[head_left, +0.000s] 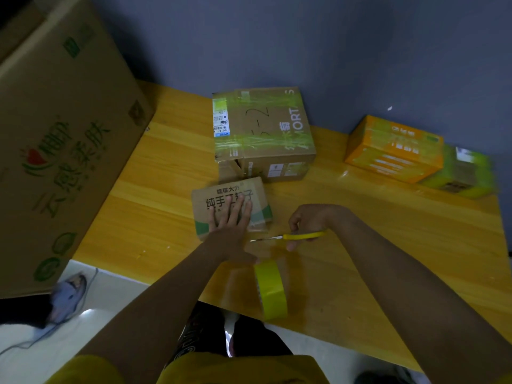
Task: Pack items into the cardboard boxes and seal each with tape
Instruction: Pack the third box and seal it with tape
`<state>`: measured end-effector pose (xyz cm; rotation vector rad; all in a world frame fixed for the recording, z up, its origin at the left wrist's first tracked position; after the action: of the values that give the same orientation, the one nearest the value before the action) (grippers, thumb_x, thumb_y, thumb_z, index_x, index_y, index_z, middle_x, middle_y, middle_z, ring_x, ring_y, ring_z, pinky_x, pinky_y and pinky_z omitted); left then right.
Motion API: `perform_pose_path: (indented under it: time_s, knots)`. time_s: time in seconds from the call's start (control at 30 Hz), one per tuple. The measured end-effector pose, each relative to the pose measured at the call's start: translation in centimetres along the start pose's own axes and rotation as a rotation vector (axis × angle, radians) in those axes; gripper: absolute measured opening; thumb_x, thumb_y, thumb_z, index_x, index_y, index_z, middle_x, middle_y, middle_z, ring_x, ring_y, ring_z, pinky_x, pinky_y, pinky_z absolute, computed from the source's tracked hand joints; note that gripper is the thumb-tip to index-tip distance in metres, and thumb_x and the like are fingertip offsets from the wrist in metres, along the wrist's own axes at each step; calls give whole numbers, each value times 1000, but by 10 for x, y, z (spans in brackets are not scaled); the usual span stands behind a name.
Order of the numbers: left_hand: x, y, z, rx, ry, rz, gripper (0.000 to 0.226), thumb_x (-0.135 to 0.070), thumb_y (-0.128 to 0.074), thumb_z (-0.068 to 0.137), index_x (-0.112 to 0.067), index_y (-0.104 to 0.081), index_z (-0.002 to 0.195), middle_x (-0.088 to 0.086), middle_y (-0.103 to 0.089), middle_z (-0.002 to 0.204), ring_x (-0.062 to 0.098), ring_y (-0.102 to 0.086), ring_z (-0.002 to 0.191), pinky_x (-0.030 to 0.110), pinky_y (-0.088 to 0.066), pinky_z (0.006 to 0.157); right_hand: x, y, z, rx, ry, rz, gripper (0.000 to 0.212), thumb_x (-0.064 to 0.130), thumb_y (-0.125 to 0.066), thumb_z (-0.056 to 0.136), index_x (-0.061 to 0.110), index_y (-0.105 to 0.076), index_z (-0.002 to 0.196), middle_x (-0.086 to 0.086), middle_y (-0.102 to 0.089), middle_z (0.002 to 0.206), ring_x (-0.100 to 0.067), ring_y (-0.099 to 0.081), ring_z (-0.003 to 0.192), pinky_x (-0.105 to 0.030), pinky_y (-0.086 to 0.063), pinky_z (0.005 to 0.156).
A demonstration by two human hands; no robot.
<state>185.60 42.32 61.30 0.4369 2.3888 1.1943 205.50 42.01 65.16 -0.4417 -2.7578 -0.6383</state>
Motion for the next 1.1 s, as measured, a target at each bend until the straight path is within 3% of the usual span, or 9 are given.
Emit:
perform_pose_path:
  time_s: [0.2,0.3,0.43,0.57,0.67,0.77,0.87,0.93,1.1]
  knots:
    - [1,-2,0,7,-14,34,147,-81,-67,55,-21,34,143,-2,47,144,27,45,131,64,16,108,-11,8,-16,-34,-96,-191,41,53,-70,80,18,-52,87,1,-51,87,-18,-46,77,-30,-37,63]
    - [1,-2,0,1,-1,39,146,-82,-65,55,-20,32,145,0,42,149,27,43,133,64,17,109,-35,8,-26,-304,-200,-354,26,41,-55,95,16,-53,101,-8,-54,103,-26,-51,90,-31,-37,68]
    - [-2,-1,0,-58,13,41,140,-83,-61,59,-21,30,146,-2,40,151,25,41,134,60,19,107,-71,-25,-25,-691,-336,-142,35,35,-52,98,8,-57,119,-13,-59,116,-31,-59,104,-36,-49,73]
    - [-7,4,-4,-115,37,58,125,-73,-59,74,-18,27,146,-2,40,146,29,31,141,56,19,110,-78,-79,-5,-671,-328,25,38,31,-50,98,5,-58,125,-19,-55,125,-34,-50,120,-36,-41,95]
    - [-27,10,-18,-412,-99,78,75,-45,-60,83,-6,-37,143,20,-34,147,44,-38,131,58,-32,105,-54,-95,-12,-866,-170,282,29,25,-53,96,6,-68,80,-15,-61,84,-31,-59,90,-39,-44,82]
    - [-39,6,-31,-385,-331,-129,24,-23,-43,94,-6,-60,90,11,-54,88,29,-52,78,39,-45,74,-17,-122,-19,-386,-138,573,62,51,-37,100,6,-65,67,-9,-61,68,-24,-60,67,-33,-47,70]
    - [-39,-12,-35,279,-245,-367,30,-18,-37,104,-5,-62,114,5,-59,113,26,-54,102,39,-43,90,-6,-157,-18,7,-172,877,64,62,-29,96,8,-63,93,-6,-61,73,-14,-59,61,-21,-48,58]
    - [-38,-19,-39,421,-173,-424,36,-25,-37,105,-10,-55,132,4,-50,139,22,-49,123,32,-40,99,-6,-171,-9,40,-125,1101,51,56,-37,97,12,-60,105,-5,-55,74,-13,-55,60,-21,-43,53]
    - [-42,-14,-39,340,-137,-583,46,-35,-48,100,-10,-49,138,6,-43,147,21,-46,128,33,-39,104,-8,-148,-15,-171,35,1232,12,18,-52,85,14,-59,94,-7,-56,82,-17,-55,71,-28,-43,61]
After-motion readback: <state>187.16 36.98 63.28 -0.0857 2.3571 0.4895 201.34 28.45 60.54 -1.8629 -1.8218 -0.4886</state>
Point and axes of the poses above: each hand's wrist, its own z-axis towards the middle knuckle, its own y-axis out of the back of the hand, x = y × z, the point moved 4 cm from there along z, towards the middle knuckle
